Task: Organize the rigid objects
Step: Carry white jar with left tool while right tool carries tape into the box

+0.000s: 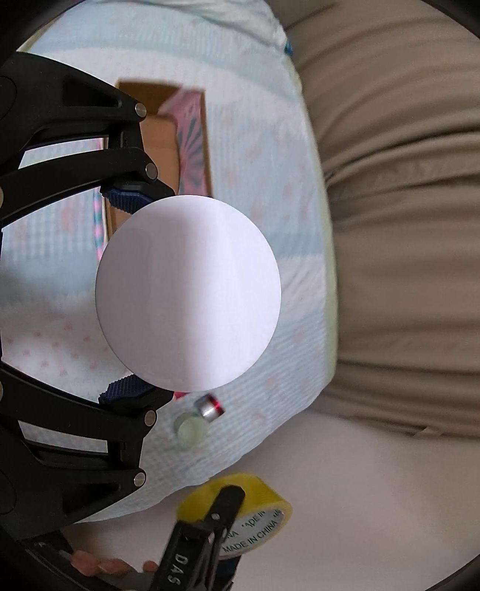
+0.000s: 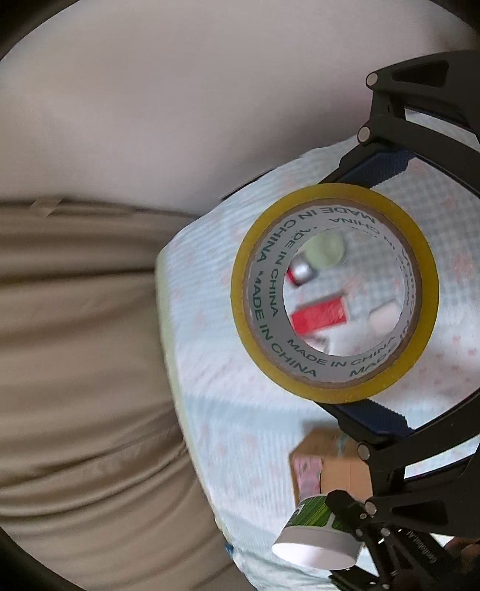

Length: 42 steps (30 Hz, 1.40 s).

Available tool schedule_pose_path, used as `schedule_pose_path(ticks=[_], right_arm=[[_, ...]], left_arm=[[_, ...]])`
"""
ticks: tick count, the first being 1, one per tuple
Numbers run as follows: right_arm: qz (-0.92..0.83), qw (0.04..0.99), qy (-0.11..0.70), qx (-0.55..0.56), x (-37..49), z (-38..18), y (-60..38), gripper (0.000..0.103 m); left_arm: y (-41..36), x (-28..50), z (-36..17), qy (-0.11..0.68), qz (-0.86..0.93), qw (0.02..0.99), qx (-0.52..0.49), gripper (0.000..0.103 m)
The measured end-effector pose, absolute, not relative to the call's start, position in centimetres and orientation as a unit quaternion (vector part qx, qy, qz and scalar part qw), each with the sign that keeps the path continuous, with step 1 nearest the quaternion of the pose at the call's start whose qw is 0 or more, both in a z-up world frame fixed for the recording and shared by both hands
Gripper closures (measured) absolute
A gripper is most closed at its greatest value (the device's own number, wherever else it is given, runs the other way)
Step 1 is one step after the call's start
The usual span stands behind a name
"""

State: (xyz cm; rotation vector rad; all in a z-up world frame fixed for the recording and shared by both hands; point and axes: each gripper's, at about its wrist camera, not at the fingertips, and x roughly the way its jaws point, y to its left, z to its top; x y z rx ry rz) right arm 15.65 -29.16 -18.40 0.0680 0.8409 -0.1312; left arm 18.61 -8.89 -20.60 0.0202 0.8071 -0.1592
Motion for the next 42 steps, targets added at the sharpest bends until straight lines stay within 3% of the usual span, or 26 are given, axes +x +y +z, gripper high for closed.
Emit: schedule_pose_path(ticks=[8, 16, 26, 37, 42], right_arm=[[0.012, 0.918, 0.395, 0.02, 16.6, -13.4, -20.2, 0.006], [0.043, 0.908, 0.416, 0.009, 18.1, -14.5, -8.5, 0.006], [0.046, 0.866, 0.498, 0.002, 22.3, -22.8, 1.2, 0.006], [0.108, 0.799, 0.586, -0.08, 27.7, -36.1, 4.3, 0.006], [0.136, 0.778, 0.609, -0.079, 28.6, -40.0, 4.2, 0.006]], left_arm=[[1.7, 18.0, -17.5, 0.384, -0.035, 0.923, 0.006, 0.035], [12.6, 21.1, -19.9, 0.426, -0.042, 0.904, 0.022, 0.035], [18.7, 27.2, -28.8, 0.5, -0.079, 0.859, 0.074, 0.035], [17.0, 33.5, -41.1, 0.584, -0.109, 0.799, 0.097, 0.035], [16.1, 34.7, -43.6, 0.604, -0.12, 0.78, 0.111, 0.035]])
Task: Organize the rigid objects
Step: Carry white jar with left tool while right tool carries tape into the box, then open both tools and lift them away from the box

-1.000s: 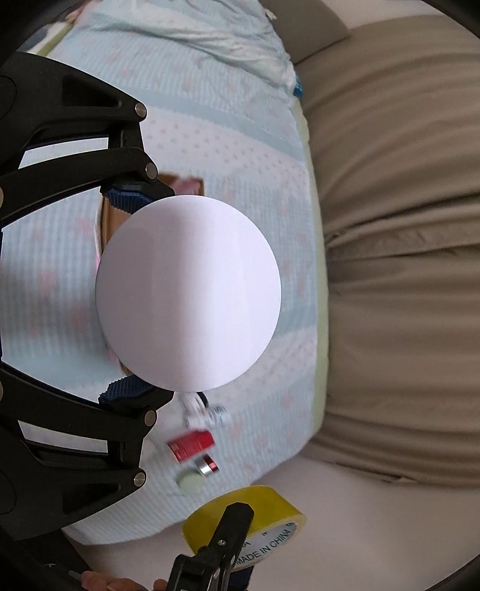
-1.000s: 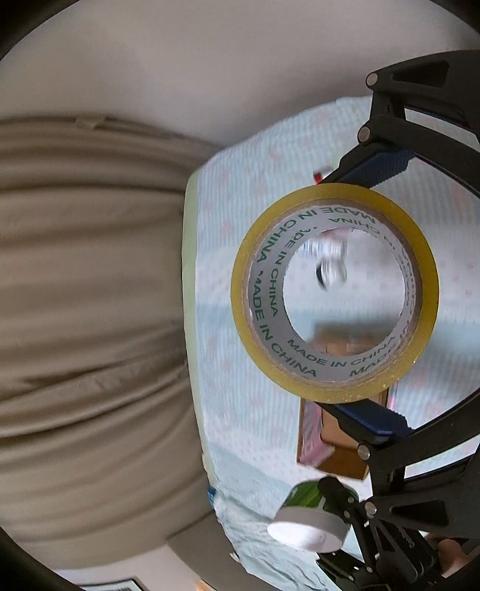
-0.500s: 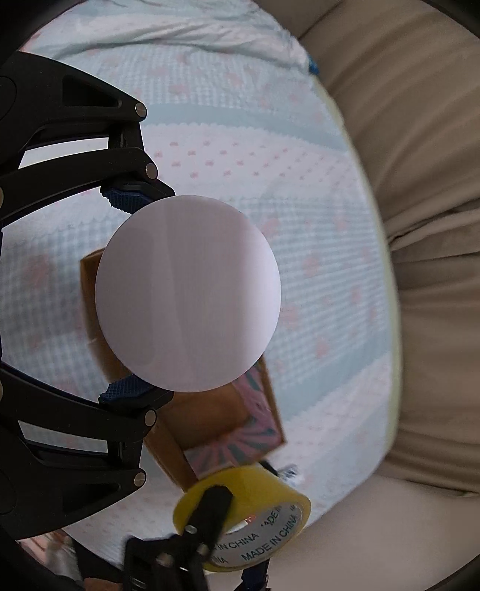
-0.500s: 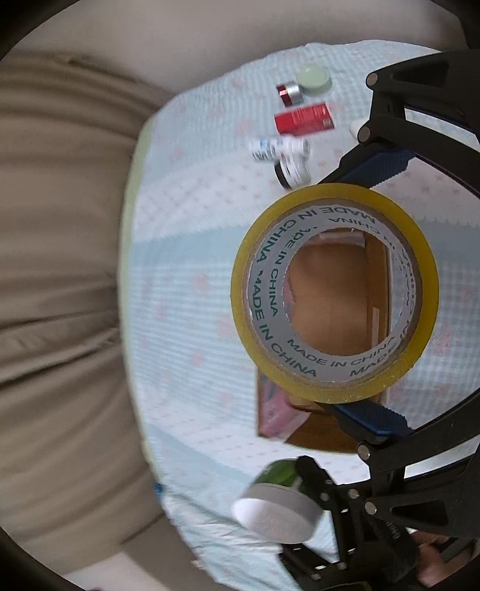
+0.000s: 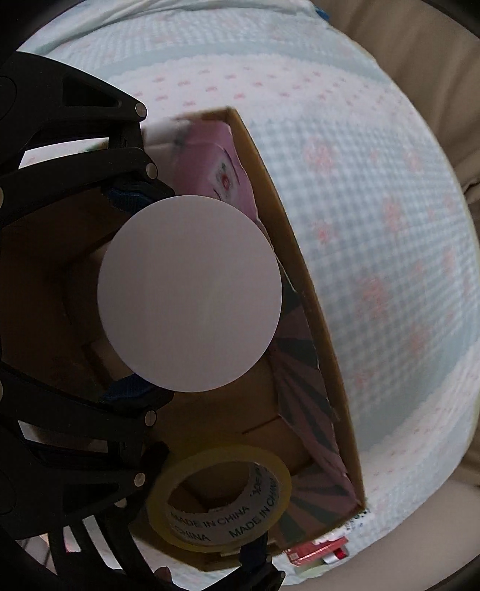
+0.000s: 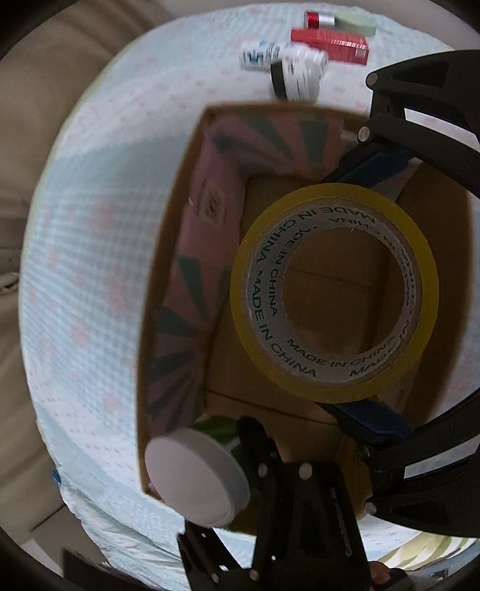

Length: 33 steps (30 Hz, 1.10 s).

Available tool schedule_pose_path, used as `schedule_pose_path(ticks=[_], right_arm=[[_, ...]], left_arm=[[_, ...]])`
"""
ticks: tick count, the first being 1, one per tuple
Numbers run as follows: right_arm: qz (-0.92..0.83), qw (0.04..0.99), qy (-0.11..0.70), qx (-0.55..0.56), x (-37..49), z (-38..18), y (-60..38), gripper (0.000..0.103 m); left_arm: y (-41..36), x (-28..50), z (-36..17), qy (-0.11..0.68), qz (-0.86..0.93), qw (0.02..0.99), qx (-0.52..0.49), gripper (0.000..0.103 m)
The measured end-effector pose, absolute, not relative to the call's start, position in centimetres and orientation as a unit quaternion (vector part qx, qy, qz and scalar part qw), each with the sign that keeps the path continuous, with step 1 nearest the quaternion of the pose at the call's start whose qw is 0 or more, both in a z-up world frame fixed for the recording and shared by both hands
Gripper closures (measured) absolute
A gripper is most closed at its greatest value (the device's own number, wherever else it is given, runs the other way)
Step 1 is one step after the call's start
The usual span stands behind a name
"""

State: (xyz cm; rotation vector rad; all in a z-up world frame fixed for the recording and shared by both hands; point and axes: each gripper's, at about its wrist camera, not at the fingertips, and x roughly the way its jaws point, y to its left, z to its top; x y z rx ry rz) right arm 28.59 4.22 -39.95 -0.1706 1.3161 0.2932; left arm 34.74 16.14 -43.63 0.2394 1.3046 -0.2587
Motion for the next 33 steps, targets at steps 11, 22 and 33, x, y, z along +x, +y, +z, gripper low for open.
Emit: schedule_pose_path(ticks=[11, 22, 33], right_arm=[[0.161, 0.766, 0.616, -0.092, 28.6, -41.6, 4.1, 0.005], [0.146, 0.799, 0.58, -0.06, 26.5, -39.8, 2.0, 0.002], [0.145, 0.807, 0.569, -0.064, 24.9, -34.6, 1.7, 0.002]], left_arm=[[15.3, 34.6, -42.3, 0.597, -0.169, 0.775, 0.116, 0.0], [15.9, 32.8, -40.5, 0.599, -0.155, 0.782, 0.079, 0.0], [17.7, 28.8, -33.2, 0.557, -0.132, 0.816, 0.077, 0.0]])
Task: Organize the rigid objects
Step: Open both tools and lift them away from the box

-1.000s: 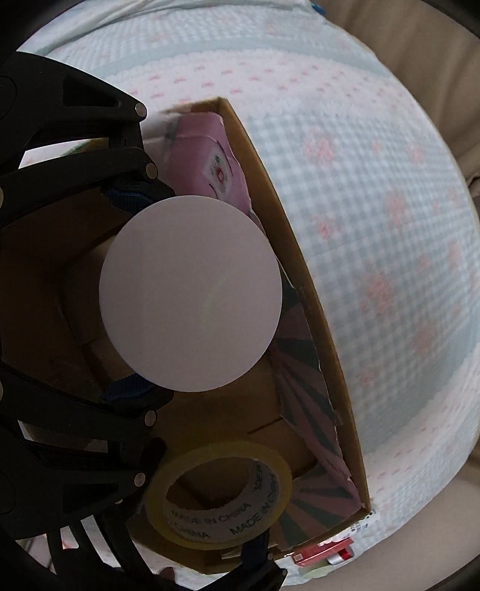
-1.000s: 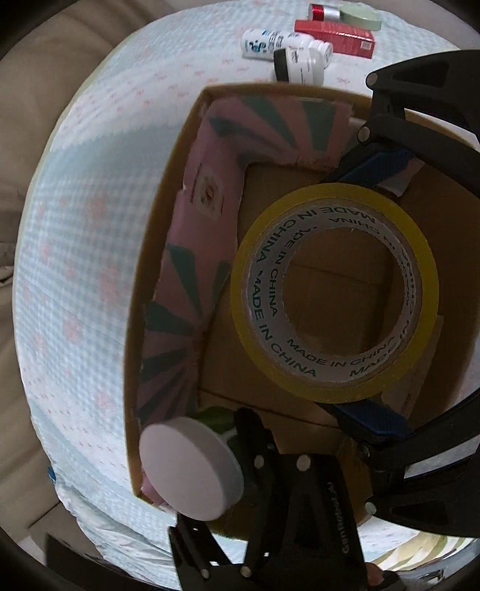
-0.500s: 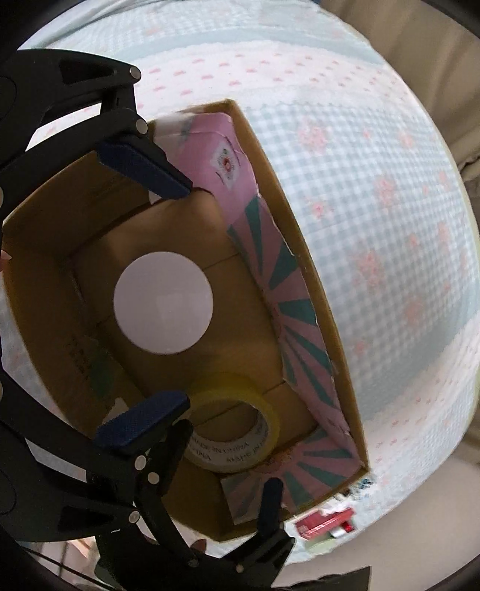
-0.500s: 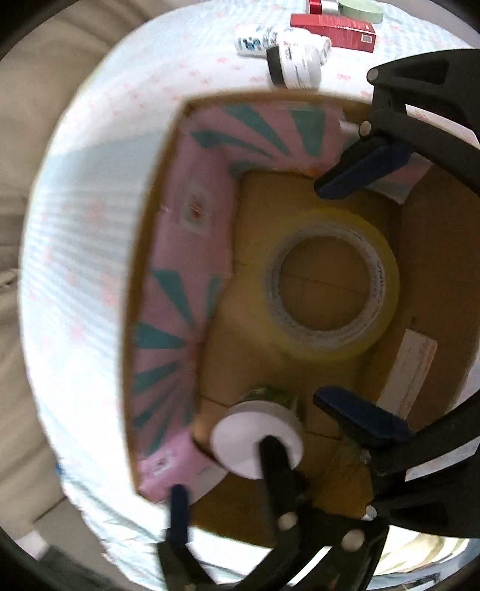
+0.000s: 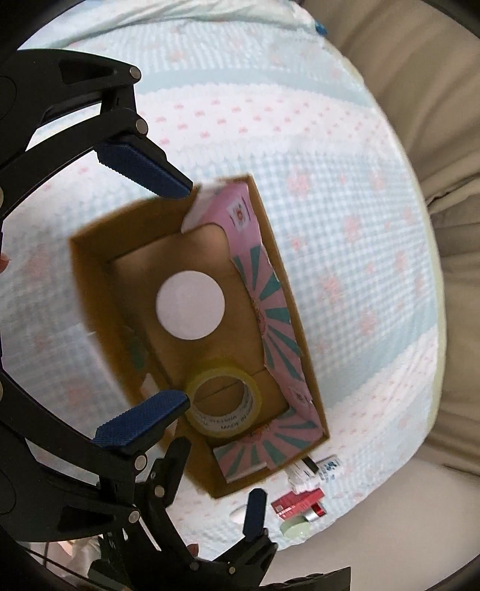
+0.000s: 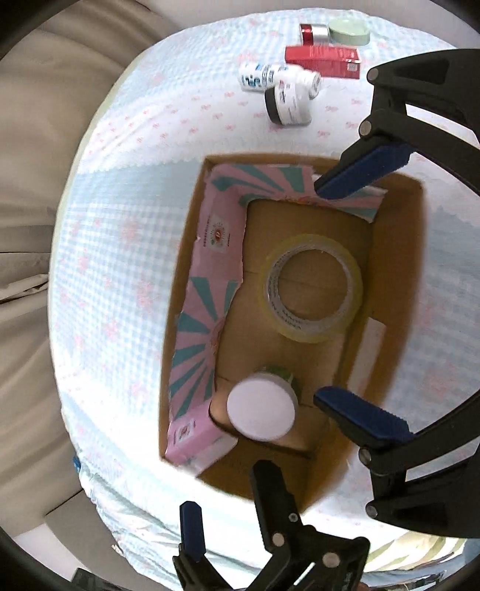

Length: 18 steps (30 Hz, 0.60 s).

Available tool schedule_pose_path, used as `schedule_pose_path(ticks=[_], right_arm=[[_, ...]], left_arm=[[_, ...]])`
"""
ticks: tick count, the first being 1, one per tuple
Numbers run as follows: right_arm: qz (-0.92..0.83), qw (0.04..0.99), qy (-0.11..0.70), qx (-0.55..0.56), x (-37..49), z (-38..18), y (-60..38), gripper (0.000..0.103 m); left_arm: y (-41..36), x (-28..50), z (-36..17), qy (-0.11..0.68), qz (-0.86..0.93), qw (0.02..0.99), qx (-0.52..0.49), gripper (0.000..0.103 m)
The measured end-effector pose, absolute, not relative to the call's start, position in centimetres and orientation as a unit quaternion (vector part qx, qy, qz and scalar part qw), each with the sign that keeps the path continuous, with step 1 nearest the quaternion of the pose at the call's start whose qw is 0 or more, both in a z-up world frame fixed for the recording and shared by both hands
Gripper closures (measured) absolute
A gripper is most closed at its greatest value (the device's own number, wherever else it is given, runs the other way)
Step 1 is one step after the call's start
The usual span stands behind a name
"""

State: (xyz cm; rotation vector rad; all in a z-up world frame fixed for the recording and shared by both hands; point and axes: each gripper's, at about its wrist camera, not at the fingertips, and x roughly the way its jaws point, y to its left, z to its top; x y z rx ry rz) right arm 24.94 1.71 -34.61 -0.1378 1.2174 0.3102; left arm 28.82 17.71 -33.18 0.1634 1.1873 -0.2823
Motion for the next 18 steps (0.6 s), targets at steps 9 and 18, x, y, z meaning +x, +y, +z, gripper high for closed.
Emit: schedule_pose_path(ticks=[9, 18], right_arm=[[0.11, 0.821, 0.56, -0.014, 19.5, -26.0, 0.4, 0.002], [0.027, 0.84, 0.541, 0.028, 14.2, -19.8, -6.0, 0.002]], left_arm=[[19.6, 22.7, -24.4, 0.515, -0.11, 0.848, 0.058, 0.0], [16.1, 19.1, -19.2, 0.477, -0.093, 0.874, 0.014, 0.0]])
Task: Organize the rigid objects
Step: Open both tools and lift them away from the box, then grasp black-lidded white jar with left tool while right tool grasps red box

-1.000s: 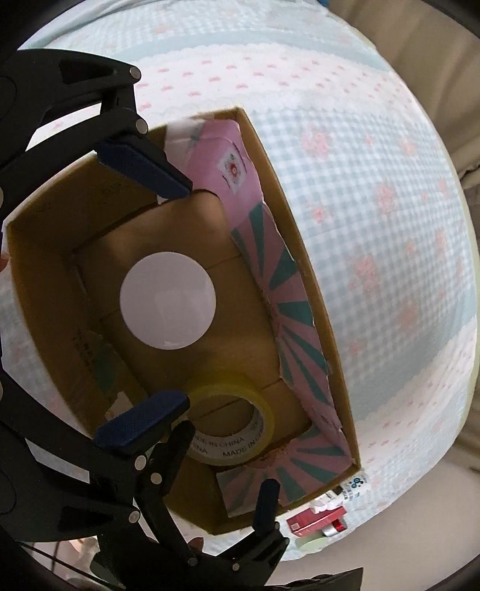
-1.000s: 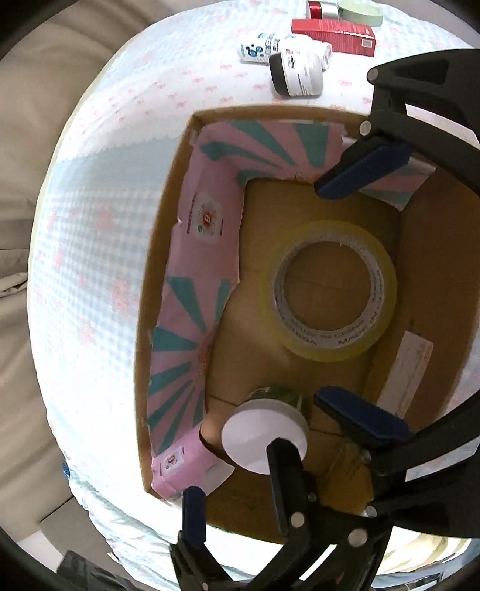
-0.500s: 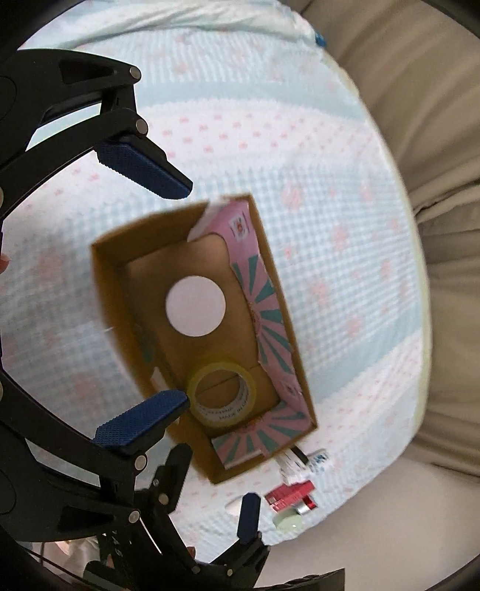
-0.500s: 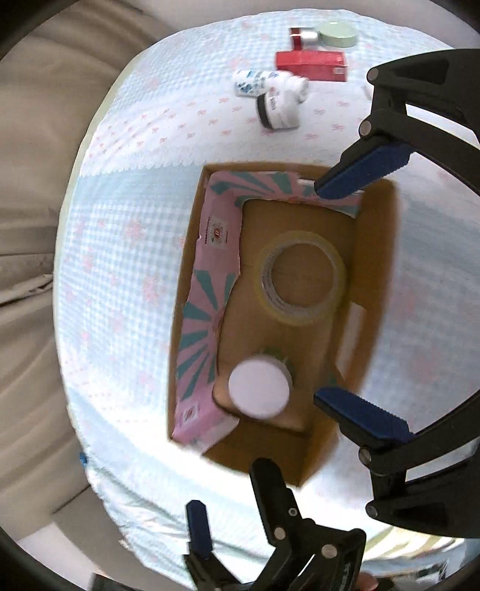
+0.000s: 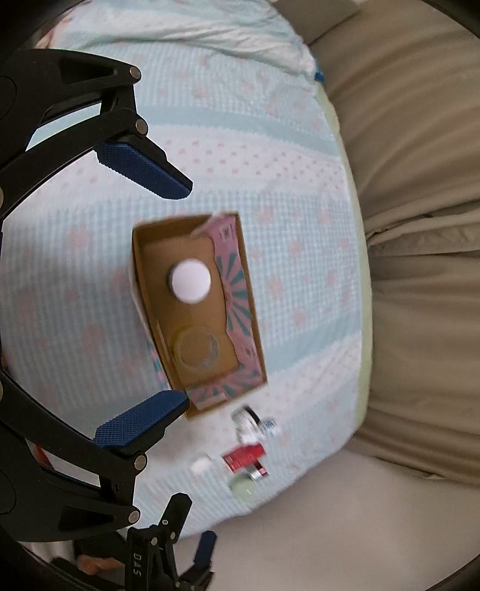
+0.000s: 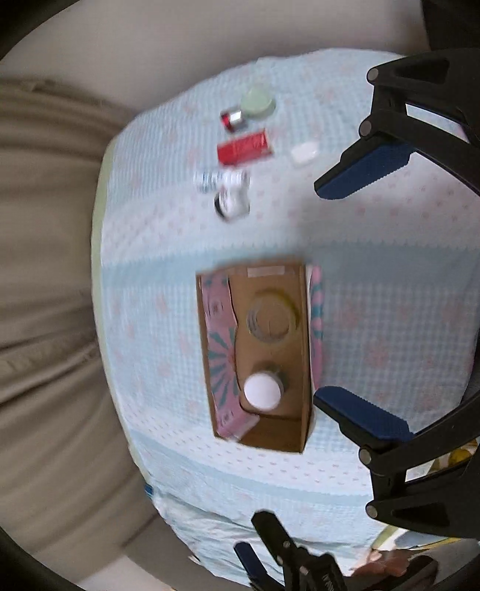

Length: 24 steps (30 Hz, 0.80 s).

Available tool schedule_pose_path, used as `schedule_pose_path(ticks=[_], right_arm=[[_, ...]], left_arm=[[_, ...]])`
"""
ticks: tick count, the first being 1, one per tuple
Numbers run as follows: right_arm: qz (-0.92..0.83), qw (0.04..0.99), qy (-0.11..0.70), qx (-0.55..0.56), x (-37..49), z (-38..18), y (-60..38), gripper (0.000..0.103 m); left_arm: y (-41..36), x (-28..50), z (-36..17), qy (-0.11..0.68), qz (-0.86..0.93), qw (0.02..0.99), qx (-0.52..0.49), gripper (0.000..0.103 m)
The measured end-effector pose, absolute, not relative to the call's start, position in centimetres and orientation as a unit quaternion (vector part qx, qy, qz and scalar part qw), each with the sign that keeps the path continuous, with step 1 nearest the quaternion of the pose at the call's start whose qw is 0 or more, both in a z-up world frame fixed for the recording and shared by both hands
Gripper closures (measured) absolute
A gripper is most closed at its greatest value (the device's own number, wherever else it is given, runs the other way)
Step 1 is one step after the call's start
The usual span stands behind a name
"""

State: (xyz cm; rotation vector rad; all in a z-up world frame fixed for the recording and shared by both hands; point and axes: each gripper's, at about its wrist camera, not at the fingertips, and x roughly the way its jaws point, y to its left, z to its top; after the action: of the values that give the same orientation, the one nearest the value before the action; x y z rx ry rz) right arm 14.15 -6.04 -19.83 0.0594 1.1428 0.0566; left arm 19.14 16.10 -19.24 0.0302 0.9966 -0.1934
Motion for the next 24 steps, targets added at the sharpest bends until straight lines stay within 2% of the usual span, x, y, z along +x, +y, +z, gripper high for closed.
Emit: schedule_pose_path(ticks=[7, 13, 24], right_arm=[[-0.019, 0.853, 0.52, 0.053, 13.0, -17.3, -14.1, 0.002], [-0.012, 0.851, 0.524, 0.022, 15.4, -17.7, -20.7, 0.002], [0.04, 0.846, 0.531, -0.03, 21.6, -22.3, -28.2, 0.002]], left_arm=[[8.8, 19.1, -17.9, 0.475, -0.101, 0.874, 0.002, 0.0], [1.3, 20.7, -18.0, 0.477, -0.082, 0.875, -0.018, 0.0], [-9.6, 27.4, -24.1, 0.528, -0.048, 0.846, -0.061, 0.0]])
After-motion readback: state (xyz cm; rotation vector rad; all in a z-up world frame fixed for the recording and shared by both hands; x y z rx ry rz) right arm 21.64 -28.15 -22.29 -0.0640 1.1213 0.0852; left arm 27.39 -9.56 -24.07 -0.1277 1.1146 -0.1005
